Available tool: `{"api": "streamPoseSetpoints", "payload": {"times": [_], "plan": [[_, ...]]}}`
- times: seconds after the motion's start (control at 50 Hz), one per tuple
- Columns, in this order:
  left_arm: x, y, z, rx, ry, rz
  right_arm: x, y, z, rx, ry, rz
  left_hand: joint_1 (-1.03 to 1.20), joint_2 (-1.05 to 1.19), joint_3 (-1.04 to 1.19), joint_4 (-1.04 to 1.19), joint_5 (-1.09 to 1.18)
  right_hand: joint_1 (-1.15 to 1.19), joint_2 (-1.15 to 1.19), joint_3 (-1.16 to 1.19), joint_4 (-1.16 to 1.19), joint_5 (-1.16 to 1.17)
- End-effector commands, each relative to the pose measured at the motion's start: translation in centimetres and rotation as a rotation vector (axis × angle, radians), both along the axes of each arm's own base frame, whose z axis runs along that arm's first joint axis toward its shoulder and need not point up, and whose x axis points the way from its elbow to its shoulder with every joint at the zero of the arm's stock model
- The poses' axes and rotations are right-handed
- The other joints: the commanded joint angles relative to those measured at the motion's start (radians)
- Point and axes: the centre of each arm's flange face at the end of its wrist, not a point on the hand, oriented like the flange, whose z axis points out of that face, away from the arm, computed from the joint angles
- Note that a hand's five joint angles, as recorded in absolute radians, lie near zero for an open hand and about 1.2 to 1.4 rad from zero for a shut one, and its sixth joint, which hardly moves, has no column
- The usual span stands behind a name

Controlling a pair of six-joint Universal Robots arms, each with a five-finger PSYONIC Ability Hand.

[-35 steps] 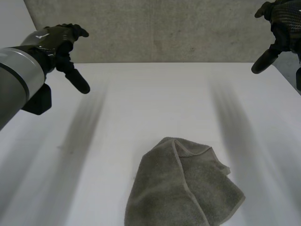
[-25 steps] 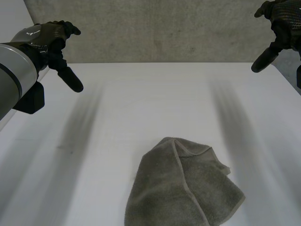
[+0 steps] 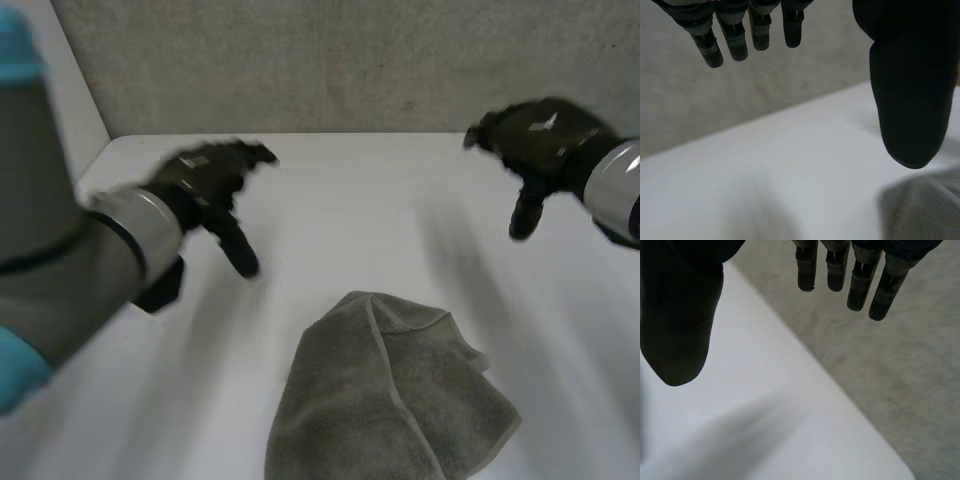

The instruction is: Fold the towel.

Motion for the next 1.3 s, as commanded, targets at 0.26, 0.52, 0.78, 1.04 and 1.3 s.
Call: {"api": "streamPoseSetpoints", "payload": {"times": [0.26,0.52,0.78,1.04,1.3], "plan": [[-3.9,6.0,-10.0,0.082,-0.271,-0.418,0.4,1.6,-10.7,0.320,0.033,0.174,0.063,0.071,0.070,0.071,0.033,-0.057,-0.083,-0.076,-0.090,-0.071],[-5.2,7.3,-13.1,0.042,-0.245,-0.556,0.5,2.4,-15.9,0.293,0.020,0.171,0.180,0.188,0.187,0.189,0.151,-0.057,-0.083,-0.076,-0.090,-0.071],[-6.1,8.2,-15.8,0.006,-0.227,-0.593,0.6,1.5,-17.0,0.309,-0.026,0.128,0.860,0.868,0.866,0.868,0.830,0.772,0.746,0.754,0.739,0.759],[-7.4,3.3,-3.7,-0.373,-0.003,-0.458,3.3,-3.1,-8.5,-0.004,-0.159,0.119,1.219,1.227,1.226,1.228,1.190,1.164,1.138,1.146,1.131,1.151],[-1.9,-5.3,11.3,-0.541,0.517,-0.191,2.5,-4.3,5.6,-0.497,-0.490,-0.031,1.219,1.227,1.226,1.228,1.190,1.164,1.138,1.146,1.131,1.151]]}}
